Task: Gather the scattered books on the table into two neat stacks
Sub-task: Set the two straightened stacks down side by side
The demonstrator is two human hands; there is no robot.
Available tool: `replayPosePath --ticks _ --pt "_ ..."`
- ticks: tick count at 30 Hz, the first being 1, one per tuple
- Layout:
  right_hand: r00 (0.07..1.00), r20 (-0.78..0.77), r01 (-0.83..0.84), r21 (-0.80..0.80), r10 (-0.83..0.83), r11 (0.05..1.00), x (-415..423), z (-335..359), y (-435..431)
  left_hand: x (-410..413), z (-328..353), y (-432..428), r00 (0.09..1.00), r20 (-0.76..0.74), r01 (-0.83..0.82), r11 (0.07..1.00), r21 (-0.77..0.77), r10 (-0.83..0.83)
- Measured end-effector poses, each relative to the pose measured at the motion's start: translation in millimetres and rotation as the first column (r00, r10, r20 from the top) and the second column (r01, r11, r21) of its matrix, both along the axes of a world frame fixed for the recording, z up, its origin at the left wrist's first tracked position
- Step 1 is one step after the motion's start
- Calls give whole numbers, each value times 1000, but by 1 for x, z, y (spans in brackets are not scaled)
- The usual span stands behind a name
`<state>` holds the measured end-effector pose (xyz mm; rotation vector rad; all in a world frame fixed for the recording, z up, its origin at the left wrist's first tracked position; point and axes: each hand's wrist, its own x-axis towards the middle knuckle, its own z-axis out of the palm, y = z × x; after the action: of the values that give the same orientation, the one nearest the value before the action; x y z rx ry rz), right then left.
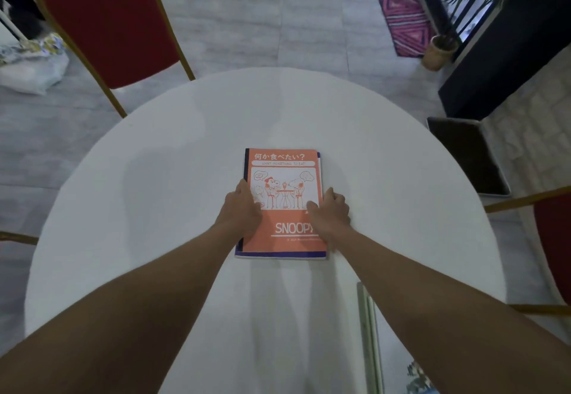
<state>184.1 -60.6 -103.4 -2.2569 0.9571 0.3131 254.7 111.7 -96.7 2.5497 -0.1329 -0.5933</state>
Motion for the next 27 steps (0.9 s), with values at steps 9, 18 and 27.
replayPosePath --ticks 9,18,27 --pt "999 34 -41 -57 43 998 -76 30 -35 -60 42 -20 984 98 150 989 7 -149" --pt "998 38 -49 -80 52 996 -190 44 -76 -180 51 -70 946 -41 323 946 13 -322" --pt "993 -15 118 -62 -119 991 -298 20 -99 -289 19 -105 907 -279 362 922 139 -314"
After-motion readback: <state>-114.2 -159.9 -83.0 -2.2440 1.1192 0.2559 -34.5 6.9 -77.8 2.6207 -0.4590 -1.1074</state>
